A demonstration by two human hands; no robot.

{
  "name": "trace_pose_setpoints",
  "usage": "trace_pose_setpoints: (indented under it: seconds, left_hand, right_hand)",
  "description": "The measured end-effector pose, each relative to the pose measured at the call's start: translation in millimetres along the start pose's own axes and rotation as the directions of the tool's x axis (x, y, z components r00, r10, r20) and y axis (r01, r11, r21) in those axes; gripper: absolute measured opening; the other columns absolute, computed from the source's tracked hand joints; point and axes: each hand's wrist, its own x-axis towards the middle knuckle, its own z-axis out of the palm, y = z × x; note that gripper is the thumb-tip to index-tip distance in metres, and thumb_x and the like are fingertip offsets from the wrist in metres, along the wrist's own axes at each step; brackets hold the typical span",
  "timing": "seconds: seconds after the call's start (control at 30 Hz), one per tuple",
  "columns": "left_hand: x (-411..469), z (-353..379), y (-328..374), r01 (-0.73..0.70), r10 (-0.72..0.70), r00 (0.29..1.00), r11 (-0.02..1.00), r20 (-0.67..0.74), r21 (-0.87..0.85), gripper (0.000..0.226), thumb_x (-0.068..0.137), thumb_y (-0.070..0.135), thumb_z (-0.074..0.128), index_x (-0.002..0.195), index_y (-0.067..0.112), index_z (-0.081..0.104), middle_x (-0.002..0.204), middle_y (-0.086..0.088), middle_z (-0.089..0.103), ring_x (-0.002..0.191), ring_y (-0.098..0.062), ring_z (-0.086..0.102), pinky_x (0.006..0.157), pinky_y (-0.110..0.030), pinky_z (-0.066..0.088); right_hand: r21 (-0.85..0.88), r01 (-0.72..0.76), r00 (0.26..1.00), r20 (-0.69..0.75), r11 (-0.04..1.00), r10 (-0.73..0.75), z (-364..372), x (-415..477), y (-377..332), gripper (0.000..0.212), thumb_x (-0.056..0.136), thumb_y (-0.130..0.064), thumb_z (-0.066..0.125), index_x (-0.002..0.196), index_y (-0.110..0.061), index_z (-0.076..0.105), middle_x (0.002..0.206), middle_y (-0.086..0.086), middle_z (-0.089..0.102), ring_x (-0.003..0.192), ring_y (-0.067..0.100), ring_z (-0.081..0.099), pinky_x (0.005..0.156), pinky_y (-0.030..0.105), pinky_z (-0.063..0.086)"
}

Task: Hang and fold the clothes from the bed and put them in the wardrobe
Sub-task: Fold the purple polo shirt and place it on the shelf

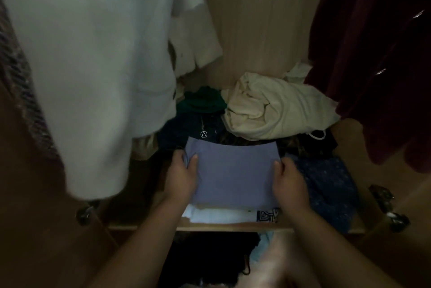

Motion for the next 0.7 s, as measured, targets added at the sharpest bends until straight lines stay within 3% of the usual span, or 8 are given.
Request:
trace_pose_setpoints:
  seconds: [0.1, 0.2, 0.27, 0.43, 0.5, 0.57, 0.63, 0.7]
  left_hand:
    - [18, 8, -5, 0.054, -0.056, 0.998, 0.994, 0.02, 0.097, 0.024, 0.097, 0.045, 0.054, 0.104, 0.023, 0.048, 0.089, 0.007, 0.058, 0.088, -0.025, 0.062, 0.069, -0.033, 0.047]
    - [19, 16, -13, 0.088, -0.12, 0.989, 0.949, 0.09, 0.303, 0.035, 0.098, 0.04, 0.056, 0.114, 0.009, 0.05, 0.107, -0.015, 0.064, 0.098, -0.034, 0.063, 0.077, -0.037, 0.049]
    - [13, 22, -21, 0.087, -0.152, 0.983, 0.883, 0.106, 0.46, 0.044, 0.098, 0.043, 0.054, 0.119, 0.004, 0.05, 0.116, -0.021, 0.064, 0.104, -0.036, 0.063, 0.083, -0.036, 0.05]
    - [12, 16, -29, 0.138, -0.188, 0.981, 0.862, 0.055, 0.488, 0.051, 0.091, 0.057, 0.054, 0.118, 0.013, 0.049, 0.109, -0.012, 0.063, 0.095, -0.03, 0.063, 0.084, -0.038, 0.053]
    - [18, 12, -29, 0.071, -0.104, 0.993, 0.904, 0.055, 0.421, 0.054, 0.09, 0.052, 0.058, 0.125, 0.012, 0.047, 0.12, -0.015, 0.058, 0.107, -0.033, 0.058, 0.091, -0.042, 0.051]
    - [19, 12, -22, -0.145, 0.12, 0.989, 0.897, 0.085, 0.419, 0.054, 0.093, 0.043, 0.057, 0.134, 0.01, 0.048, 0.13, -0.017, 0.053, 0.12, -0.035, 0.052, 0.101, -0.043, 0.044]
    - [16, 19, -10, -0.388, 0.352, 0.921, 0.787, 0.167, 0.48, 0.055, 0.092, 0.041, 0.051, 0.138, 0.011, 0.051, 0.137, -0.013, 0.053, 0.131, -0.034, 0.046, 0.108, -0.042, 0.038]
    - [9, 31, -3, -0.524, 0.453, 0.85, 0.671, 0.27, 0.525, 0.063, 0.089, 0.051, 0.04, 0.141, 0.018, 0.051, 0.146, -0.007, 0.05, 0.141, -0.03, 0.038, 0.114, -0.044, 0.03]
  right_hand:
    - [-0.105, -0.015, 0.999, 0.028, 0.994, 0.018, 11, 14, 2, 0.033, 0.102, -0.048, 0.035, 0.08, -0.024, 0.041, 0.075, 0.005, 0.055, 0.071, 0.031, 0.057, 0.062, 0.04, 0.047]
    - [-0.253, -0.057, 0.993, 0.085, 0.966, 0.081, 22, 19, 12, 0.033, 0.102, -0.046, 0.034, 0.088, -0.019, 0.046, 0.084, 0.008, 0.059, 0.08, 0.033, 0.06, 0.074, 0.045, 0.053]
    - [-0.376, -0.092, 0.98, 0.132, 0.922, 0.152, 28, 18, 22, 0.036, 0.101, -0.05, 0.034, 0.093, -0.018, 0.048, 0.093, 0.01, 0.062, 0.088, 0.033, 0.062, 0.081, 0.048, 0.053]
    - [-0.247, -0.171, 0.952, 0.207, 0.954, 0.224, 26, 22, 25, 0.04, 0.099, -0.054, 0.039, 0.099, -0.015, 0.048, 0.094, 0.01, 0.061, 0.085, 0.03, 0.061, 0.077, 0.043, 0.052]
    - [-0.14, -0.09, 0.982, 0.152, 0.986, 0.111, 19, 24, 21, 0.033, 0.099, -0.045, 0.045, 0.1, -0.013, 0.05, 0.097, 0.01, 0.058, 0.09, 0.029, 0.058, 0.08, 0.043, 0.051]
    - [-0.166, 0.152, 0.988, 0.038, 0.974, -0.148, 14, 24, 14, 0.024, 0.099, -0.031, 0.049, 0.109, -0.011, 0.054, 0.108, 0.009, 0.055, 0.103, 0.026, 0.052, 0.088, 0.039, 0.046]
    - [-0.255, 0.443, 0.891, 0.02, 0.86, -0.453, 15, 22, 2, 0.029, 0.096, -0.024, 0.051, 0.121, -0.011, 0.057, 0.119, 0.006, 0.056, 0.115, 0.022, 0.049, 0.098, 0.036, 0.041]
    - [-0.339, 0.628, 0.774, 0.178, 0.7, -0.608, 22, 22, -6, 0.043, 0.093, -0.031, 0.045, 0.13, -0.012, 0.056, 0.133, 0.008, 0.055, 0.127, 0.026, 0.047, 0.108, 0.036, 0.036]
